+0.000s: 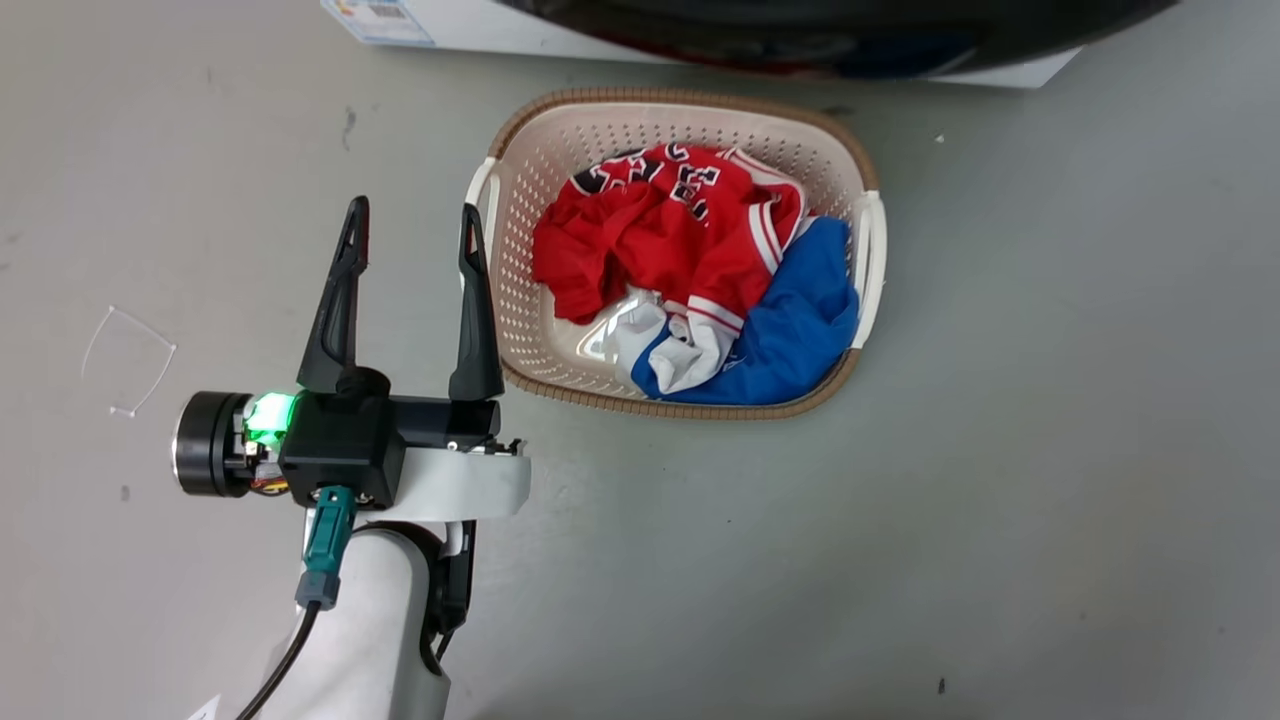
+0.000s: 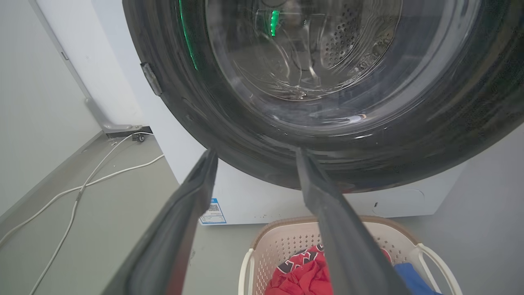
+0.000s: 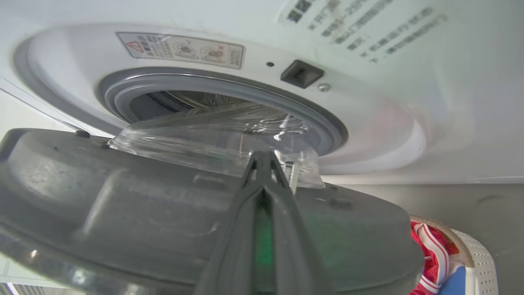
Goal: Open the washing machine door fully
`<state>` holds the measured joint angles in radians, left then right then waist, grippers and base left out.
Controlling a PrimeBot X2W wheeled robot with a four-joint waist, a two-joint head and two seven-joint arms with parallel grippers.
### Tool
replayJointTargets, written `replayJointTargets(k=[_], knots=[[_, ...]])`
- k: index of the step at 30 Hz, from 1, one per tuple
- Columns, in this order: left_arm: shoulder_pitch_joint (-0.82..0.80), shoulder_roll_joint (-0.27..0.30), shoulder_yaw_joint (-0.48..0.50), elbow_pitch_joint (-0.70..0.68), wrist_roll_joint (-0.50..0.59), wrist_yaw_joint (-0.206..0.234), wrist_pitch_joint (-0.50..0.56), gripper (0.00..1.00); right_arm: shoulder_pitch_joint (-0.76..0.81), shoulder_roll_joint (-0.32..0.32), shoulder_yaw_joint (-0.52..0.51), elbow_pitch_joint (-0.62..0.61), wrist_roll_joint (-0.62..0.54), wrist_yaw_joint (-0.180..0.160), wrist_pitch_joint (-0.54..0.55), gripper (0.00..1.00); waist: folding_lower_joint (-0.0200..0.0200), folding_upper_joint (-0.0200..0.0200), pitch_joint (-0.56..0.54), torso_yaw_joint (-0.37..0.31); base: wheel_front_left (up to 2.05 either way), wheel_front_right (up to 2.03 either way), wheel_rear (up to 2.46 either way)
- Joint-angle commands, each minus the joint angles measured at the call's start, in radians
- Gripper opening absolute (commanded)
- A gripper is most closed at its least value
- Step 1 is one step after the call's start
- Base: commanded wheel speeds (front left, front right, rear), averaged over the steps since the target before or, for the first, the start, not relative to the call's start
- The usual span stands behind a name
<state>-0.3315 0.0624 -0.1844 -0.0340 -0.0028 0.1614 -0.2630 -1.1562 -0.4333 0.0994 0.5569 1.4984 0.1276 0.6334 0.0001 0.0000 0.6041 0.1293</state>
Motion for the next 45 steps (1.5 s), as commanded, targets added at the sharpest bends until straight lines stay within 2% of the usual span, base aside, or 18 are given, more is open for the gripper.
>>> replayJointTargets(k=[1,17,36,45], knots=[[0.015,0.009,0.004,0.002,0.004,-0.001,-0.003,1.00,0.015,0.043,0.019,-0.023,0.011,0.006,0.015,0.00,-0.0001,0.0000,-0.017,-0.011,0.00,0.00,0.00],[0.066,0.020,0.012,0.017,0.000,0.006,-0.003,1.00,0.229,0.076,0.057,-0.140,0.052,0.004,0.075,0.00,-0.0001,0.0000,-0.116,-0.044,0.00,0.00,0.00],[0.148,0.040,0.012,0.032,0.003,0.012,-0.003,1.00,0.546,0.181,0.178,-0.357,0.093,0.004,0.153,0.00,-0.0001,0.0000,-0.253,-0.062,0.00,0.00,0.00],[0.199,0.040,0.014,0.042,-0.004,0.016,-0.003,1.00,0.645,0.232,0.262,-0.401,0.086,0.004,0.188,0.00,-0.0001,0.0000,-0.324,-0.056,0.00,0.00,0.00]])
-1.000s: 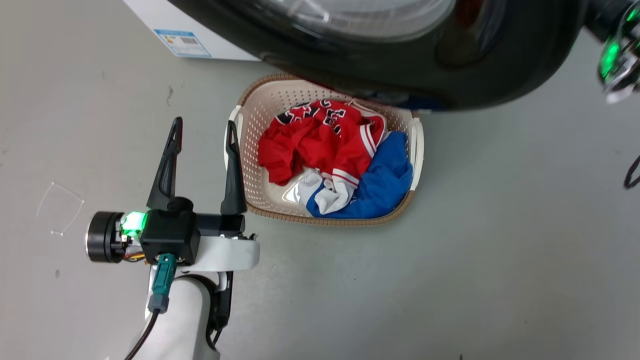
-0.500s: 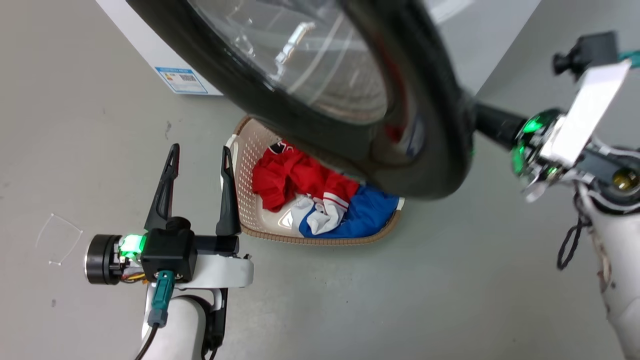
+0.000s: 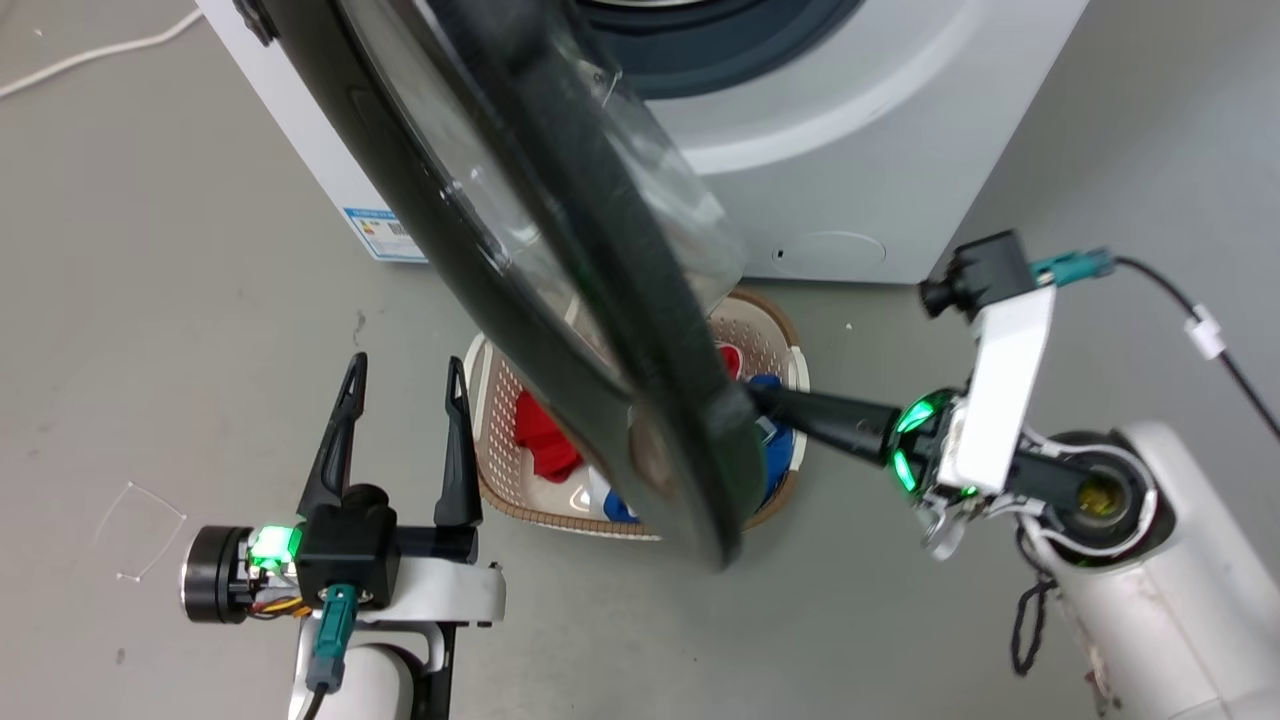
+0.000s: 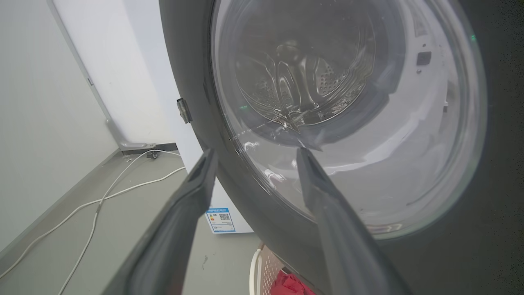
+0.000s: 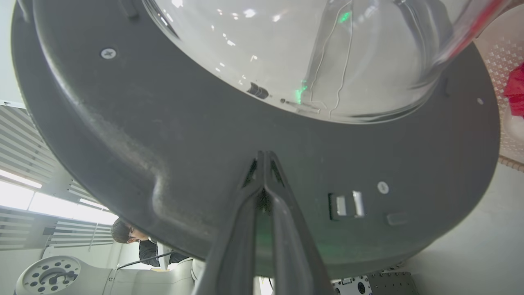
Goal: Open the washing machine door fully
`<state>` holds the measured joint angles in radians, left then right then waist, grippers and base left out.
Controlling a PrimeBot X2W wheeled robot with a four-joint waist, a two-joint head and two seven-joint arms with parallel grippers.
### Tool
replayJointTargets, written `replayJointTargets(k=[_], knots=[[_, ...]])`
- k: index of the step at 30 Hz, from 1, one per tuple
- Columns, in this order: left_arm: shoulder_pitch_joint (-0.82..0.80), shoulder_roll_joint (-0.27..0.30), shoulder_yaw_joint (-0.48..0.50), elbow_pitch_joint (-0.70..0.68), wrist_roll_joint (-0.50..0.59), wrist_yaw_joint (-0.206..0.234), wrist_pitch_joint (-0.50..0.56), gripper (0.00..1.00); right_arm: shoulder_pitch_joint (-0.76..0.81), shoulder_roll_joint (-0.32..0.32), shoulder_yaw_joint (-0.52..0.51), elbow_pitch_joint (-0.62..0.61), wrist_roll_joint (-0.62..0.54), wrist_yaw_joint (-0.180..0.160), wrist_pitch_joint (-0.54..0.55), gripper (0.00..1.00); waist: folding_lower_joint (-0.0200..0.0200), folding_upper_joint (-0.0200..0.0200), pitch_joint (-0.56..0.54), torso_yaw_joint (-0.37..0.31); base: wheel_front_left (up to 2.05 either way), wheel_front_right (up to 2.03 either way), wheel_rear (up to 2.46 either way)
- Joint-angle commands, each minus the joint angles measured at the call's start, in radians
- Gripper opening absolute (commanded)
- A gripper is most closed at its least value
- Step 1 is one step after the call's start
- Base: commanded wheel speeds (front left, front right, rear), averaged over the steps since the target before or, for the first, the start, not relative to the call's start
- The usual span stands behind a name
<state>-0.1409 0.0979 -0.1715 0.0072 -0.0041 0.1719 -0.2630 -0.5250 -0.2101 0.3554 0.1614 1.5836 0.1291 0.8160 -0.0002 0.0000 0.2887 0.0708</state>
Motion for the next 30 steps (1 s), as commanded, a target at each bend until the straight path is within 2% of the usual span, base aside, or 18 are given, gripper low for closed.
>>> replayJointTargets(k=[1,16,21,30], knots=[[0.014,0.004,0.000,0.003,-0.003,0.006,-0.003,1.00,0.025,0.015,0.011,-0.007,0.004,0.003,0.006,0.00,0.0002,0.0000,-0.016,0.003,0.00,0.00,0.00],[0.057,0.000,0.003,0.011,-0.003,0.007,-0.003,1.00,0.142,0.073,0.054,-0.004,0.015,0.003,-0.007,0.00,0.0002,0.0000,-0.085,0.013,0.00,0.00,0.00],[0.083,0.002,0.004,0.021,-0.003,0.006,-0.003,1.00,0.194,0.076,-0.008,-0.012,0.033,0.003,-0.074,0.00,0.0002,0.0000,-0.133,0.009,0.00,0.00,0.00],[0.155,0.011,0.018,0.023,-0.006,0.004,-0.003,1.00,0.326,0.041,-0.170,-0.089,-0.015,0.003,-0.276,0.00,0.0002,0.0000,-0.219,-0.011,0.00,0.00,0.00]])
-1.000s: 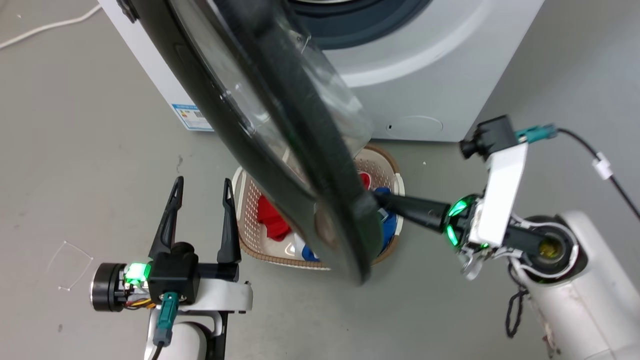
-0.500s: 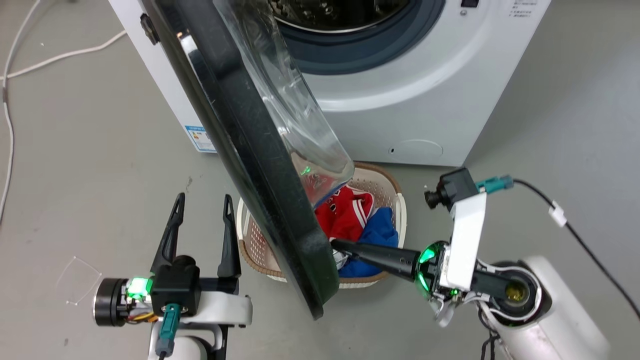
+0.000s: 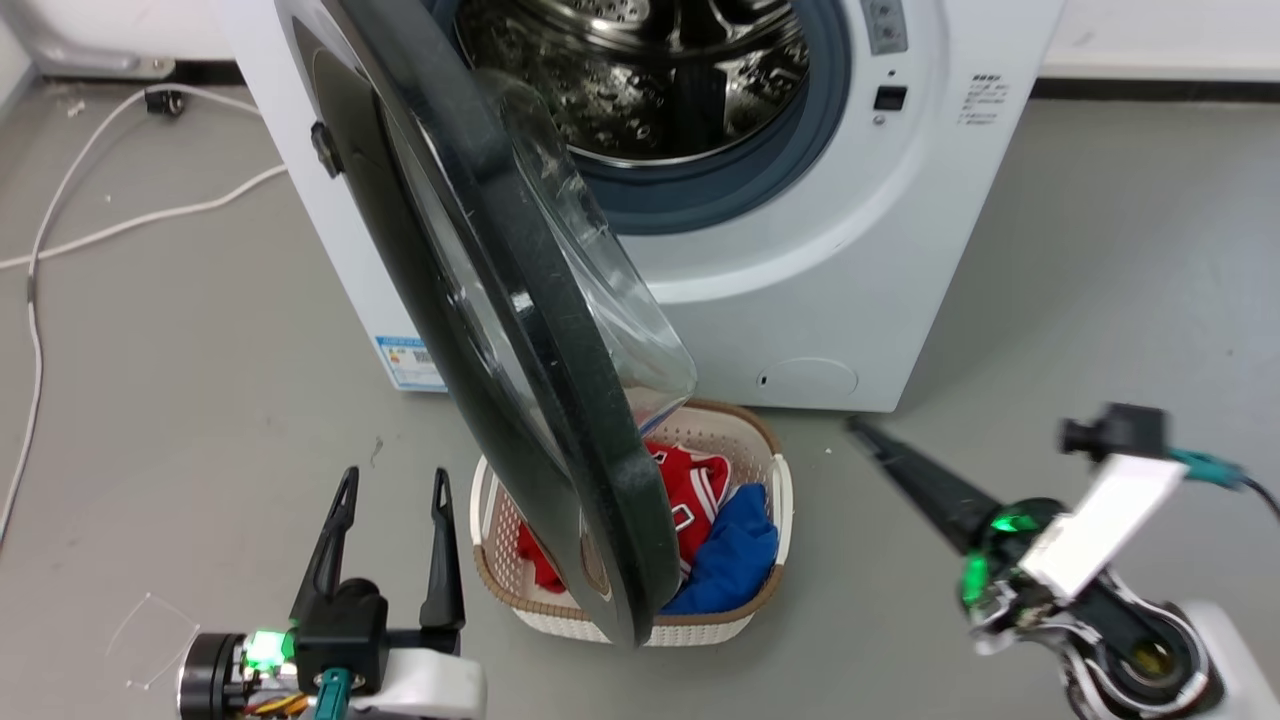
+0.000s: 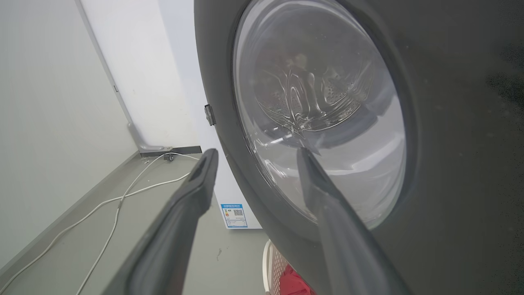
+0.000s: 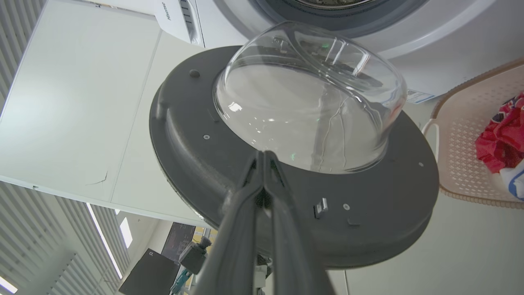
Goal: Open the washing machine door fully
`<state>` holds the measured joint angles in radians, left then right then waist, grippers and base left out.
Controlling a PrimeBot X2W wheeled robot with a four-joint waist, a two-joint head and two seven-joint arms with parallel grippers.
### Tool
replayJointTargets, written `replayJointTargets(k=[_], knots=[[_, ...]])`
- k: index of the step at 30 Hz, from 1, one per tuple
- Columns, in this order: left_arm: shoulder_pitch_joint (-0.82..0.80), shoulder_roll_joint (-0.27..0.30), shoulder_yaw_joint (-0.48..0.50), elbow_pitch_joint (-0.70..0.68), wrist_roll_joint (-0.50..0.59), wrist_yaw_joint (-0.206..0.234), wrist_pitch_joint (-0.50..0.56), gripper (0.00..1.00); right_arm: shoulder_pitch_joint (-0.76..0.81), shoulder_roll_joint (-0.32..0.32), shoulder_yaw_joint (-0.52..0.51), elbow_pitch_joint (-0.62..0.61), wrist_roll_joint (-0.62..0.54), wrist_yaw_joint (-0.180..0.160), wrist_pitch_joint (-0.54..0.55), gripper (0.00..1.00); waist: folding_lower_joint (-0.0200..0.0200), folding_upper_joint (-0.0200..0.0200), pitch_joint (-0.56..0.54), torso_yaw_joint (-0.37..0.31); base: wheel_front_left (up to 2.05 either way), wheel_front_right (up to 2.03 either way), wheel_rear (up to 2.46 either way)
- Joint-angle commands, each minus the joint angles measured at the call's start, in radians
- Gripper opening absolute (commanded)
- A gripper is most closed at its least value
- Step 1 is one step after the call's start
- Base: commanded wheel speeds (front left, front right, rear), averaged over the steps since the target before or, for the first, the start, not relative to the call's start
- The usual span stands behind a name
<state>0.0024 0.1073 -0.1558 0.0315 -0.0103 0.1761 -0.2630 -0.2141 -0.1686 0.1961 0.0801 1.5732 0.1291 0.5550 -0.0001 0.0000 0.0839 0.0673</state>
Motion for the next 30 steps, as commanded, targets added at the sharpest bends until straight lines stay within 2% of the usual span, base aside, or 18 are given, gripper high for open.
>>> replayJointTargets(k=[1,6,11,12,13,16,20,23,24,26,30], knots=[[0.018,0.003,0.004,-0.003,0.000,0.000,-0.003,1.00,0.031,0.002,-0.030,-0.019,-0.018,0.003,-0.049,0.00,0.0001,0.0000,-0.020,-0.010,0.00,0.00,0.00],[0.047,0.007,0.012,-0.008,0.001,-0.001,-0.003,1.00,0.102,-0.015,-0.093,-0.094,-0.171,0.003,-0.276,0.00,0.0001,0.0000,-0.044,-0.019,0.00,0.00,0.00],[0.061,0.009,0.019,-0.011,0.000,-0.001,-0.003,1.00,0.168,-0.046,-0.065,-0.133,-0.407,0.003,-0.562,0.00,0.0001,0.0000,-0.056,-0.027,0.00,0.00,0.00],[0.065,0.009,0.021,-0.011,-0.001,-0.001,-0.003,1.00,0.175,-0.068,-0.050,-0.130,-0.474,0.003,-0.620,0.00,0.0001,0.0000,-0.059,-0.029,0.00,0.00,0.00],[0.074,0.007,0.021,-0.010,0.000,-0.001,-0.003,1.00,0.200,-0.101,-0.001,-0.098,-0.650,0.003,-0.772,0.00,0.0001,0.0000,-0.067,-0.034,0.00,0.00,0.00],[0.075,0.006,0.023,-0.010,0.000,-0.003,-0.003,1.00,0.202,-0.113,-0.011,-0.066,-0.869,0.003,-0.817,0.00,0.0001,0.0000,-0.071,-0.037,0.00,0.00,0.00],[0.078,0.003,0.024,-0.014,0.003,-0.001,-0.003,1.00,0.235,-0.023,-0.101,-0.107,-1.137,0.003,-0.820,0.00,0.0001,0.0000,-0.071,-0.038,0.00,0.00,0.00],[0.078,0.001,0.023,-0.012,0.004,-0.002,-0.003,1.00,0.258,0.032,-0.142,-0.138,-1.265,0.002,-0.820,0.00,0.0001,0.0000,-0.073,-0.036,0.00,0.00,0.00],[0.078,0.000,0.022,-0.011,0.004,-0.003,-0.003,1.00,0.271,0.048,-0.145,-0.139,-1.293,0.002,-0.820,0.20,0.0001,0.0000,-0.074,-0.035,0.00,0.00,0.00],[0.080,0.000,0.022,-0.010,0.005,-0.003,-0.003,1.00,0.292,0.077,-0.168,-0.142,-1.328,0.002,-0.820,1.00,0.0001,0.0000,-0.077,-0.032,0.00,0.00,0.00],[0.082,-0.002,0.020,-0.008,0.006,-0.004,-0.003,1.00,0.325,0.104,-0.200,-0.153,-1.390,0.002,-0.820,1.00,0.0001,0.0000,-0.083,-0.025,0.00,0.00,0.00]])
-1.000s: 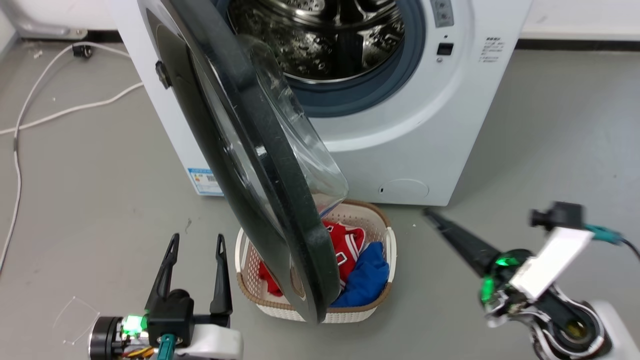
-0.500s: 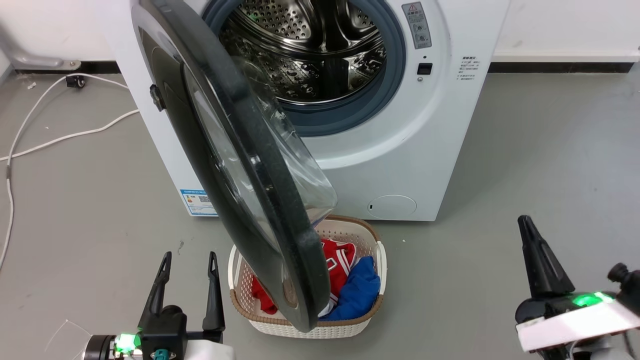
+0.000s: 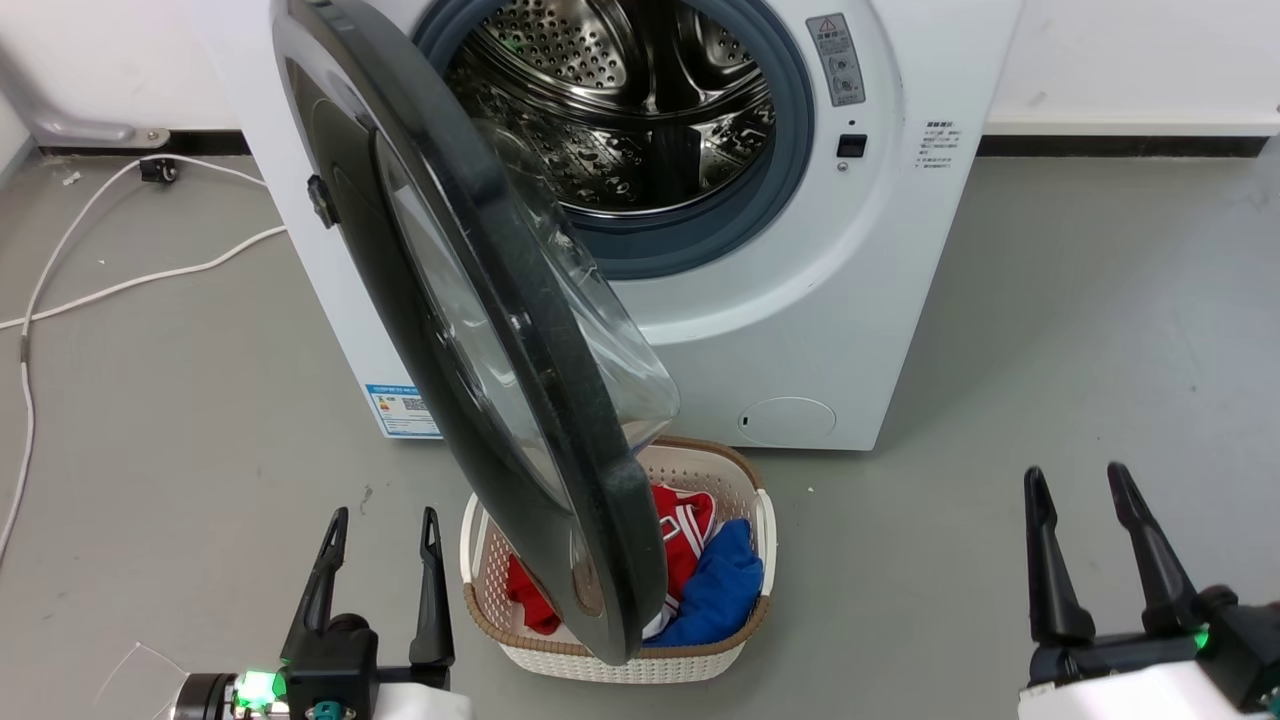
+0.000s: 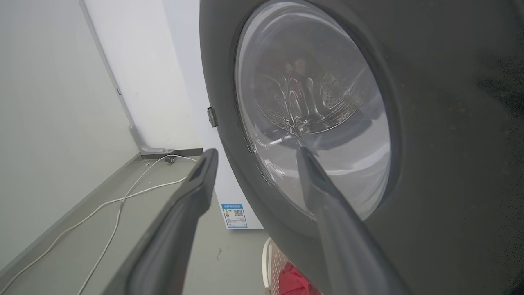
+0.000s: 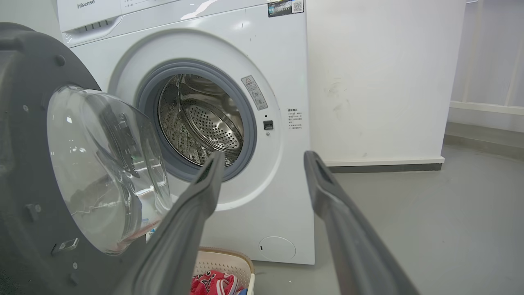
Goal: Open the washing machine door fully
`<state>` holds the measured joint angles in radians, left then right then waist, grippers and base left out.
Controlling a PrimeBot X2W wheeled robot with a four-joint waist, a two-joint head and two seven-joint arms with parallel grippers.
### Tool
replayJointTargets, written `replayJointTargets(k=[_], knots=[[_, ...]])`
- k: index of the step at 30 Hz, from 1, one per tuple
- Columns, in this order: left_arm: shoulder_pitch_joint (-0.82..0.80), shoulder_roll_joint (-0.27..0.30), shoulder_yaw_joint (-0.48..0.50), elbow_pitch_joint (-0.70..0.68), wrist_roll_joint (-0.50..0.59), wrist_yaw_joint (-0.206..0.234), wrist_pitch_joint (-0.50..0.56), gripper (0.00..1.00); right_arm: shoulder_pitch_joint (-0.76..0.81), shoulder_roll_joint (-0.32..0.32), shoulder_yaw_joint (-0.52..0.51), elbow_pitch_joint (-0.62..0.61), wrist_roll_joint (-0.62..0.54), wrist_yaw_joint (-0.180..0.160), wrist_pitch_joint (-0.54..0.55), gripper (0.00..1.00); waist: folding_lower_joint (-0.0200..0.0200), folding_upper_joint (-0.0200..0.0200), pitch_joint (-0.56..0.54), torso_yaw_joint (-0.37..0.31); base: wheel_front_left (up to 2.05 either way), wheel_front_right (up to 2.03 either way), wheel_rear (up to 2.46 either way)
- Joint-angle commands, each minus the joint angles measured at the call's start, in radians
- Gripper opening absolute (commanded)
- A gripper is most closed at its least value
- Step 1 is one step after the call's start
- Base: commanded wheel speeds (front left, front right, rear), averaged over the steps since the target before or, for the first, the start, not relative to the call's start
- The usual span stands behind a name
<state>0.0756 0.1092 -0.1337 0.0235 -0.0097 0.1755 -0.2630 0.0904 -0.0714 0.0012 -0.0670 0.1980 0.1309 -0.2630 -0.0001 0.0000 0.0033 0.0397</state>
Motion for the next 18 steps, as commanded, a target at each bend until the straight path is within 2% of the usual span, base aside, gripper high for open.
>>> replayJointTargets(k=[1,8,18], knots=[[0.010,-0.004,-0.002,0.000,0.006,-0.003,-0.003,1.00,0.028,0.011,-0.009,-0.007,-0.026,0.000,-0.002,1.00,0.0001,0.0000,-0.004,0.004,0.00,0.00,0.00],[0.017,-0.004,-0.003,-0.002,0.006,-0.002,-0.003,1.00,0.063,0.022,-0.023,-0.013,-0.057,0.000,-0.002,1.00,0.0001,0.0000,-0.009,0.008,0.00,0.00,0.00],[0.013,-0.001,-0.002,0.003,0.006,-0.002,-0.003,1.00,0.074,0.023,-0.016,0.000,-0.046,0.000,-0.002,1.00,0.0001,0.0000,-0.011,0.010,0.00,0.00,0.00]])
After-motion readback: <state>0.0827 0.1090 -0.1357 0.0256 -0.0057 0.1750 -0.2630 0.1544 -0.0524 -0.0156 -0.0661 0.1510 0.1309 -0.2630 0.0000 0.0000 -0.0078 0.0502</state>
